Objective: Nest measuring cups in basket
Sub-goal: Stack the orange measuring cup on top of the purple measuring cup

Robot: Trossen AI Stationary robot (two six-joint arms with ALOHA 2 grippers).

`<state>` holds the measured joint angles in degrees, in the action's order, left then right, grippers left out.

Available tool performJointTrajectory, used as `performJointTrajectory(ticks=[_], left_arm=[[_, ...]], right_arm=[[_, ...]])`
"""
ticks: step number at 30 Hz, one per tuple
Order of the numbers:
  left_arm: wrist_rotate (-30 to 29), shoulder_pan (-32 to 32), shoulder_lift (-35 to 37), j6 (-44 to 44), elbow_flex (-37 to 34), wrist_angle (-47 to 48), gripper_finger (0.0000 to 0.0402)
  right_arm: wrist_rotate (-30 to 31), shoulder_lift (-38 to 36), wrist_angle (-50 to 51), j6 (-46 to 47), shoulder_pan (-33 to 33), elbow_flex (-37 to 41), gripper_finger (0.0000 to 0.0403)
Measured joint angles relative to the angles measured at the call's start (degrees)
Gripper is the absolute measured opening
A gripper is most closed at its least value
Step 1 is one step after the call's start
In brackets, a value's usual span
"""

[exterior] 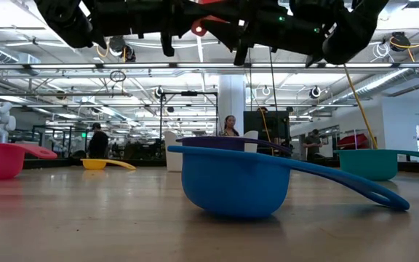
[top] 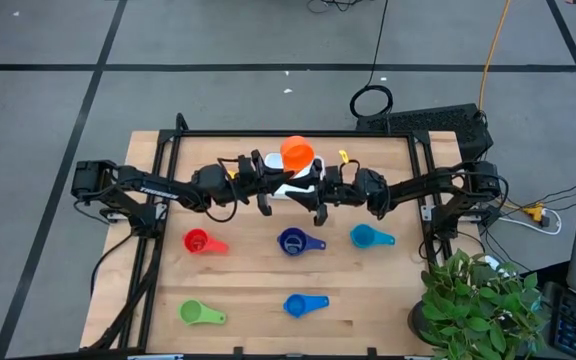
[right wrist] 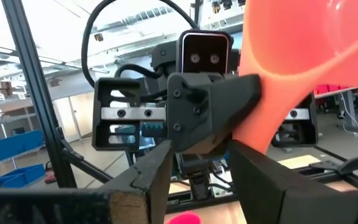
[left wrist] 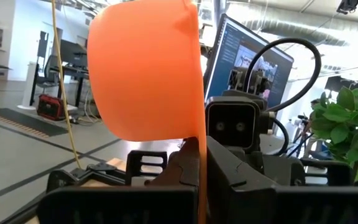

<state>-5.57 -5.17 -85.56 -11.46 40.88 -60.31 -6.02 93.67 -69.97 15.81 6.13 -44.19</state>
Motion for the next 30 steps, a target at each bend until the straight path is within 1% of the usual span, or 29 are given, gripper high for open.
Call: performJointTrajectory(ticks=[3, 9, 12, 15, 17, 22, 26, 30], left_arm=[[0.0, 0.0, 0.0, 0.0, 0.0, -0.3, 0.0006], [1.1, 0.0, 0.0, -0.7, 0.0, -0.5, 0.0005], [1.1, 0.0, 0.0, -0.3, 0.0, -0.5, 0.0006], [1.1, 0.0, 0.0, 0.8, 0.0, -0.5, 0.0004], [1.1, 0.0, 0.0, 0.8, 0.0, -0.5, 0.0005], [1.1, 0.0, 0.0, 0.9, 0.0, -0.2, 0.0004], [1.2, 0.0, 0.0, 0.6, 0.0, -0.2, 0.0007], [1.2, 0.4, 0.0, 0.5, 0.0, 0.2, 0.0006]], right_arm=[[0.0, 0.0, -0.1, -0.1, 0.0, -0.4, 0.0122], [0.0, 0.0, 1.2, -0.9, 0.7, -0.5, 0.0054], [-0.2, 0.0, 3.4, -2.1, 0.7, -0.5, 0.0041], [-2.0, 0.0, 5.6, -2.6, 0.7, -0.5, 0.0051], [-2.9, 0.0, 7.7, -3.6, 0.7, -0.5, 0.0067], [-2.9, 0.0, 10.8, -4.7, 0.7, -0.5, 0.0118], [-0.2, 0.0, 9.8, -5.0, 0.9, -0.5, 0.015], [0.3, 0.0, 6.0, -5.0, 1.1, -0.5, 0.0165]])
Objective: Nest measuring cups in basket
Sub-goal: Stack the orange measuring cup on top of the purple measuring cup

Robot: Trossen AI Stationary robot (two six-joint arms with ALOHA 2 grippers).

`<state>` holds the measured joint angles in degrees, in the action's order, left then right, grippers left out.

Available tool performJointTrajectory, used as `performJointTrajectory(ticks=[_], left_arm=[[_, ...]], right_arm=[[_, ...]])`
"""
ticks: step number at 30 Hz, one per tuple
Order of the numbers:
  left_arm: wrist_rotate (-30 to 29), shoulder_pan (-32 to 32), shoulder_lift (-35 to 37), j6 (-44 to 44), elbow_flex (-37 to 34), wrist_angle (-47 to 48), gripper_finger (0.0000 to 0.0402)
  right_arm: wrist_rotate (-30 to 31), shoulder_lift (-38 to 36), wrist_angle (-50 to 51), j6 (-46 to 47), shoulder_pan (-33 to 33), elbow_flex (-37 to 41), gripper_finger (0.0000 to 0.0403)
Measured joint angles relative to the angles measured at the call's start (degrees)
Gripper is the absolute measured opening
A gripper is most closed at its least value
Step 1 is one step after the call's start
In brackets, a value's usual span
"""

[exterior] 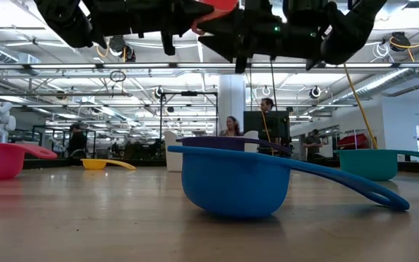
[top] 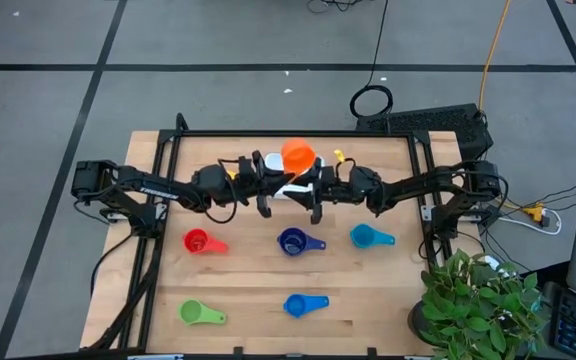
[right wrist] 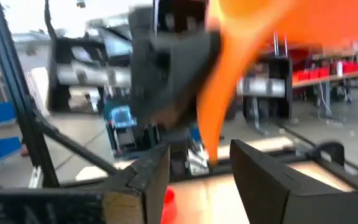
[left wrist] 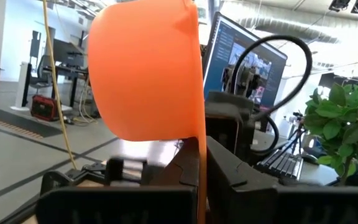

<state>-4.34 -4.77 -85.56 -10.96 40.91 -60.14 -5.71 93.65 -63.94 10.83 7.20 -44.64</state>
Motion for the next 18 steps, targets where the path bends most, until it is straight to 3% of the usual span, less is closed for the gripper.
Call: performJointTrajectory(ticks=[6, 11, 14, 18], left_arm=[[0.0, 0.5, 0.0, 0.2, 0.0, 0.0, 0.0007], [0.0, 0.5, 0.0, 0.2, 0.0, 0.0, 0.0004], [0.3, 0.6, 0.0, 0.0, 0.0, 0.0, 0.0009], [0.3, 0.6, 0.0, -0.5, 0.0, 0.0, 0.0011]], right_arm=[[1.2, 0.0, -2.7, 0.6, 0.0, 0.0, 0.0146], [1.0, 0.0, -2.7, 0.6, 0.0, 0.0, 0.0073], [-2.4, 0.0, -2.7, -0.4, 0.0, 0.0, 0.0016], [-3.2, 0.0, -2.7, -1.0, 0.0, 0.0, 0.0004]])
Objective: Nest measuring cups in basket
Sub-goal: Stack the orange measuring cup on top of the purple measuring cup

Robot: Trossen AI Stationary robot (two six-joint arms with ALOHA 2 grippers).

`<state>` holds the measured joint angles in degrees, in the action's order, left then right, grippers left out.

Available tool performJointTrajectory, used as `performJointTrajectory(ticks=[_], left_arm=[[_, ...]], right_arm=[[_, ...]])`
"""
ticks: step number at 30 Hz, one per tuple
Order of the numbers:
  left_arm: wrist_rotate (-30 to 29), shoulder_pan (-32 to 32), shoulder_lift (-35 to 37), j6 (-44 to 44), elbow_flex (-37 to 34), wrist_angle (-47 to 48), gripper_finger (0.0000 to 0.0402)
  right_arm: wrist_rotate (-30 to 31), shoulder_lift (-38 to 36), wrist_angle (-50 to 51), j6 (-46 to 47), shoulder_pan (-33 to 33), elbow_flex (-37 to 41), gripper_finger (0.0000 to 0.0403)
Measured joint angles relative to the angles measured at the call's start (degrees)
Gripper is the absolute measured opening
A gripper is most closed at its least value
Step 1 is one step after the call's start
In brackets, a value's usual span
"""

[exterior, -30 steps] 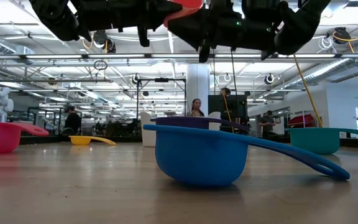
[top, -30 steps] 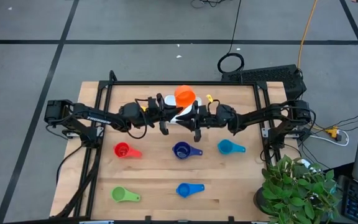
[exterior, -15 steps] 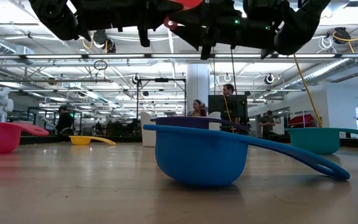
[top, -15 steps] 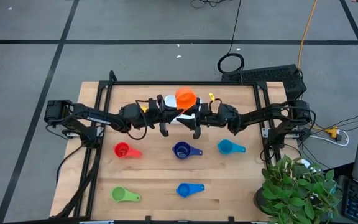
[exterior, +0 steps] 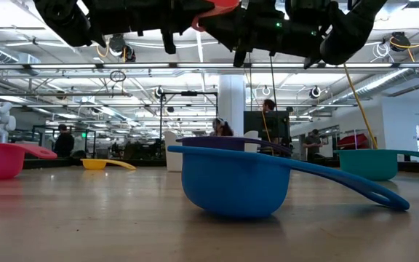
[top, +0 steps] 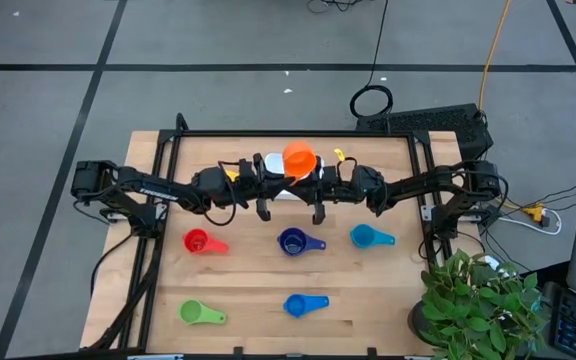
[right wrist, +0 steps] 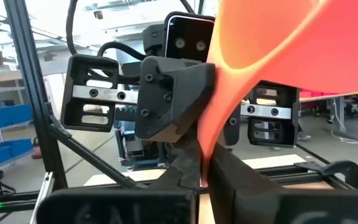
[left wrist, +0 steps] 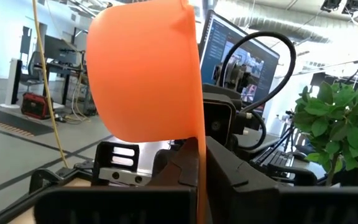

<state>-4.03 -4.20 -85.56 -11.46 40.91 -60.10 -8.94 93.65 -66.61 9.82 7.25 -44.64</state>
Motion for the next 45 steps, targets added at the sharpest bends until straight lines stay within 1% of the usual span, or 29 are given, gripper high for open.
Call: performJointTrajectory(ticks=[5, 9, 12, 15, 18, 22, 25, 27, 29, 31, 35, 38, 40, 42, 45], left_arm=[[-0.1, -0.1, 0.0, 1.6, 0.0, 0.4, 0.0023], [0.8, -0.1, 0.8, 3.9, 0.0, 2.0, 0.005], [0.6, -0.5, 3.0, 5.1, 0.0, 6.7, 0.0083], [-1.6, -0.7, 5.4, 6.9, 0.0, 12.8, 0.0123], [-4.1, -0.7, 8.6, 10.4, 0.0, 19.7, 0.0167], [-7.7, 0.0, 12.3, 18.2, 0.0, 30.1, 0.0222], [-11.2, 2.2, 13.8, 28.1, 0.0, 35.2, 0.0254], [-13.7, 4.2, 13.9, 36.4, 0.0, 38.1, 0.0268], [-16.3, 6.8, 13.8, 44.9, 0.0, 39.6, 0.0274], [-19.9, 9.2, 12.9, 52.5, 0.0, 39.0, 0.0274], [-27.6, 12.8, 12.3, 64.1, 0.0, 39.3, 0.0262], [-29.0, 14.0, 11.6, 68.6, 0.1, 38.9, 0.0252], [-29.0, 14.5, 11.5, 70.4, 0.0, 38.8, 0.0248], [-29.1, 14.6, 10.5, 71.8, 0.1, 37.2, 0.0246], [-29.0, 14.6, 9.7, 72.8, -0.1, 38.1, 0.0249]], right_arm=[[-0.1, -1.0, 2.6, 1.6, 0.3, 0.0, 0.0002], [0.4, -4.2, 8.8, 1.9, 0.5, 0.0, 0.0001], [1.5, -7.4, 14.6, 1.7, 0.5, 0.0, 0.0001], [3.1, -10.7, 19.6, 1.6, 0.5, 0.0, 0.0001], [3.2, -13.5, 25.3, 1.7, 0.7, 0.0, 0.0001], [2.4, -17.1, 34.6, 4.6, 1.2, 0.0, 0.0], [1.7, -18.2, 41.4, 7.7, 1.5, 0.0, 0.0], [1.3, -18.3, 43.7, 10.2, 1.8, 0.0, 0.0], [0.9, -18.4, 45.9, 12.3, 2.0, 0.0, 0.0], [-0.3, -18.3, 47.9, 13.7, 2.3, 0.0, 0.0], [-3.1, -18.3, 50.9, 16.5, 2.6, 0.0, 0.0], [-5.7, -18.1, 52.0, 18.7, 2.6, 0.0, 0.0], [-7.9, -17.4, 51.8, 20.5, 2.6, 0.0, 0.0], [-9.9, -16.5, 51.6, 22.3, 2.6, 0.0, 0.0], [-14.0, -14.4, 50.5, 25.4, 2.6, 0.0, 0.0]])
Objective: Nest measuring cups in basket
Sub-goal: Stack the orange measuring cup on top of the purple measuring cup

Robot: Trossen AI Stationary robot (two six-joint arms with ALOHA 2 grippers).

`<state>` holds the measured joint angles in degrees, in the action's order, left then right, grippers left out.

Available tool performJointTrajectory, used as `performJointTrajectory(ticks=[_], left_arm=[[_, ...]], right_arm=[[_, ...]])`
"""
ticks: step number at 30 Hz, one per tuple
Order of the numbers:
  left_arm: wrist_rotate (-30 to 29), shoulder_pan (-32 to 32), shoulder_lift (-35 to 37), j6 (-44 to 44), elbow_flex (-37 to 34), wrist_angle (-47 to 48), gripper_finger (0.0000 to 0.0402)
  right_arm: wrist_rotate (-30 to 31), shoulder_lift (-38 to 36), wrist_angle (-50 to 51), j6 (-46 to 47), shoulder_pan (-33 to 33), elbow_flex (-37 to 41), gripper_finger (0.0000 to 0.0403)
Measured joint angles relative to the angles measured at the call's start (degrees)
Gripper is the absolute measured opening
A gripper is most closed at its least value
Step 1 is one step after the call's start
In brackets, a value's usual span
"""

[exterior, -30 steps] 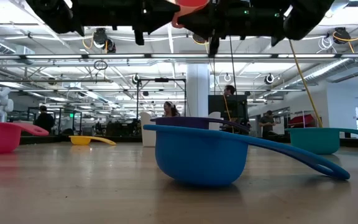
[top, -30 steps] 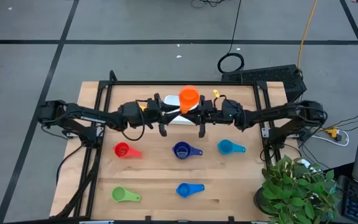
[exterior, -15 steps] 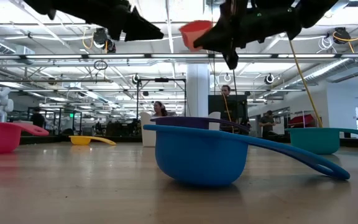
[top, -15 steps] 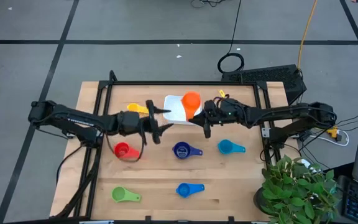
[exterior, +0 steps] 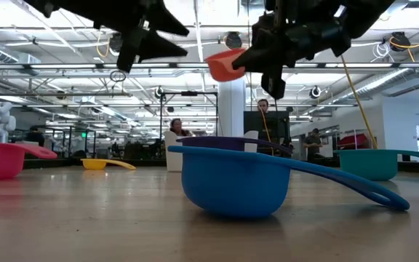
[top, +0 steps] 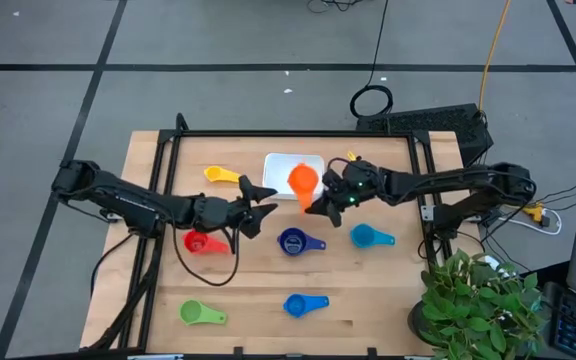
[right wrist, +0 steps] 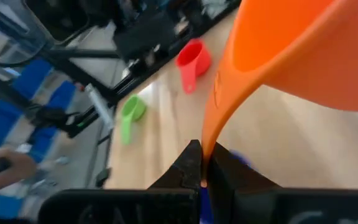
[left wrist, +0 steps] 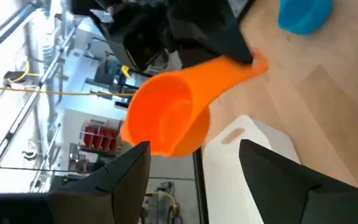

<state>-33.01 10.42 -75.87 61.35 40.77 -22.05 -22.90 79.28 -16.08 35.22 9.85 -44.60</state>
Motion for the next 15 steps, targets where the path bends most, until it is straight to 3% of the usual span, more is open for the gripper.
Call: performJointTrajectory(ticks=[8, 15], left_arm=[[1.5, 0.2, -4.5, 3.1, 0.2, -2.4, 0.0253], [1.9, 0.0, -6.8, 4.5, 0.1, -3.5, 0.0251]], right_arm=[[-8.7, 5.2, -7.3, 7.5, -0.3, 0.0, 0.0], [-11.9, 6.9, -10.3, 10.6, -0.2, 0.0, 0.0]])
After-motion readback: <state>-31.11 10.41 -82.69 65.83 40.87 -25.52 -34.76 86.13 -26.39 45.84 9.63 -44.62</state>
